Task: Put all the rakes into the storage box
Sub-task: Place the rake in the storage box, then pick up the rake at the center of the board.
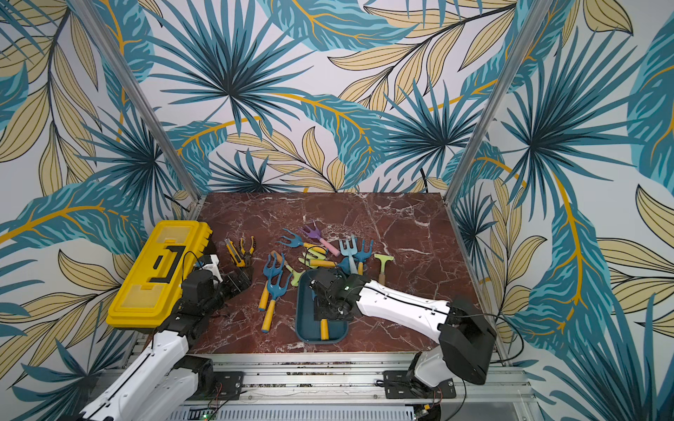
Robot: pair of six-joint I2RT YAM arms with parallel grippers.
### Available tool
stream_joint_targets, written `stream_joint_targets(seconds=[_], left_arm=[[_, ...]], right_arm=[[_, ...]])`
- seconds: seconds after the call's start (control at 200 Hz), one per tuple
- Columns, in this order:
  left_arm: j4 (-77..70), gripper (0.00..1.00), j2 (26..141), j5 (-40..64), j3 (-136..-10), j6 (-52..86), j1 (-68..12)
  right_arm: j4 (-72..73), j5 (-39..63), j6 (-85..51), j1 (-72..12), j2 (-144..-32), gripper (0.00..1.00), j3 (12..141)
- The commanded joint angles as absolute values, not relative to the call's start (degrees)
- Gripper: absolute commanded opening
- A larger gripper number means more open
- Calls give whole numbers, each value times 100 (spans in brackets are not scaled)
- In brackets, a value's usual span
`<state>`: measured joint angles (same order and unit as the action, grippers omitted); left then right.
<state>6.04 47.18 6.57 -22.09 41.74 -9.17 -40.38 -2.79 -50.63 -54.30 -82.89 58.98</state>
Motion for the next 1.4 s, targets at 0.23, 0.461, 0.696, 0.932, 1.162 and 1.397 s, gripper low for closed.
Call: stream_joint_targets(seconds=[0.23,0.461,0.696,0.932,1.162,1.397], left_arm=[[3644,90,5268,-383,-3350,4609,-2758],[4765,68,6004,-1126,-4056,4947,-3782],[4879,56,7341,-1248,-4689,4967,-4366],[4636,53,8282,-1210,-4876,4838,-4401],[4530,47,8915,-1271,-5010,4747,-4403],[4653,27,9293,-1441,-5182,4691,-4403]], right_arm=[[-4056,-1126,-4149,-4857,-6740,86,5423],[-4045,-901,-3845,-4219,-6278,86,4979],[-3981,-755,-3771,-3949,-5984,86,4643],[-3981,-702,-3749,-3822,-5757,86,4410],[-3981,-686,-3737,-3681,-5634,86,4282],[-3981,-677,-3683,-3550,-5636,86,4275]])
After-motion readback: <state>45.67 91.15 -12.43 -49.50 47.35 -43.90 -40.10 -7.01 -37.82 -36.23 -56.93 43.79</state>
